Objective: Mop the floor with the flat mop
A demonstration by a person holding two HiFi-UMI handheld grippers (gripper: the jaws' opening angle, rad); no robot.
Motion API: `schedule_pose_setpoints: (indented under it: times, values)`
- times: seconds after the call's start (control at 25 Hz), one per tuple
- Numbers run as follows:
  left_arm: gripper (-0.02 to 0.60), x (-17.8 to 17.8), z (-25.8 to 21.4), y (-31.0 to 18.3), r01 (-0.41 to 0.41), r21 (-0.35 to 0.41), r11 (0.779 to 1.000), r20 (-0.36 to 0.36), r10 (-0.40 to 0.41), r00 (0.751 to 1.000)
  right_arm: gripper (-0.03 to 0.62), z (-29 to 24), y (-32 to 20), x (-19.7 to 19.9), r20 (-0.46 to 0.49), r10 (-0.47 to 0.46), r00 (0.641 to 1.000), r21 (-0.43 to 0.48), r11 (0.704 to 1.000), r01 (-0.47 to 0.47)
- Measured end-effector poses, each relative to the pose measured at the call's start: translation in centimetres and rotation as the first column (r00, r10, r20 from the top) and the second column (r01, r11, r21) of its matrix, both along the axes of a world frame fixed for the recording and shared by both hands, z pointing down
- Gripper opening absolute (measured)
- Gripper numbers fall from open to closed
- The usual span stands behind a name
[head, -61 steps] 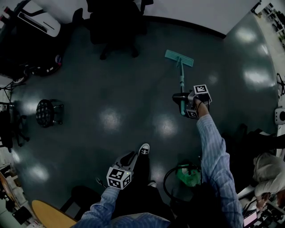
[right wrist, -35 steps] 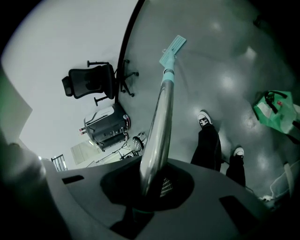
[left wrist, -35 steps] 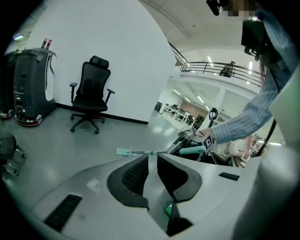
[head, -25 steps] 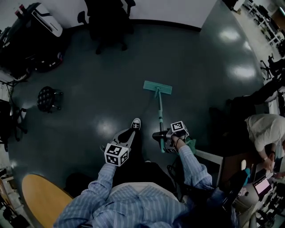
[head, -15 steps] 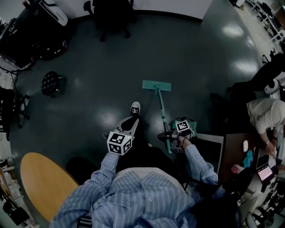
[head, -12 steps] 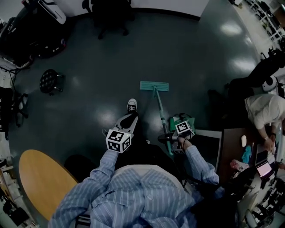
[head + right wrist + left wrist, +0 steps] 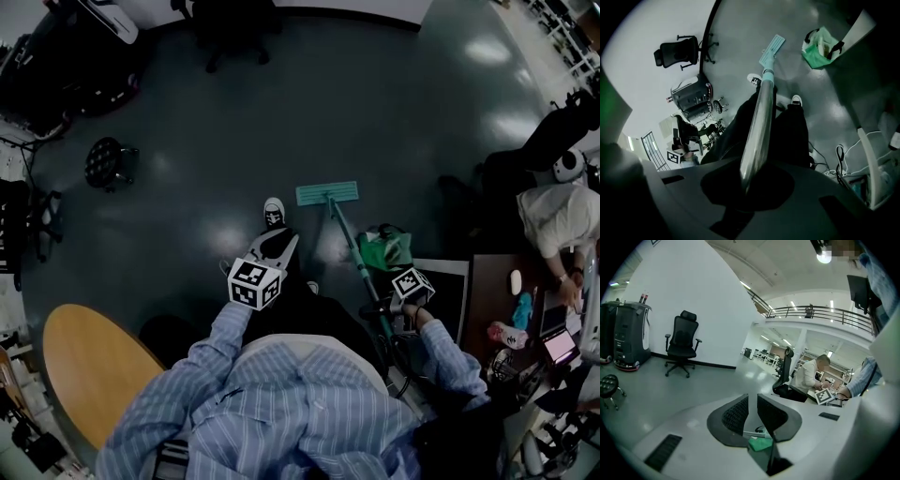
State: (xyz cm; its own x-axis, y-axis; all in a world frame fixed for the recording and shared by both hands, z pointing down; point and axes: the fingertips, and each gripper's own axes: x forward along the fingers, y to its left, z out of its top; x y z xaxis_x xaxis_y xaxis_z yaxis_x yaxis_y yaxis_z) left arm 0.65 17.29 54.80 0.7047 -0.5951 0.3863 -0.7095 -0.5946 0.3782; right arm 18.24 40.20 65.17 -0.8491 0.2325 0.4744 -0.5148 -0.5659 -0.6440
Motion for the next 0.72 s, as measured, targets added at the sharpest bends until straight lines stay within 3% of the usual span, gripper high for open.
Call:
schedule_pose_setpoints:
  times: [0.32, 0.72]
  values:
    - [0.061, 0.9, 0.6, -1.4, -0.021, -0.007, 1.000, 0.017, 0.022, 1.000, 0.052, -0.2, 0.5, -0.2, -0.009, -0.072, 0.997, 0.003, 0.997, 0.072]
    - [0.061, -0.5, 0.4, -6.1, 0.006, -0.010, 1.000, 0.035, -0.006, 0.999, 0.054, -0.4, -6.1, -1.7, 0.010, -0.057, 0.998, 0.011, 0.998, 0.057]
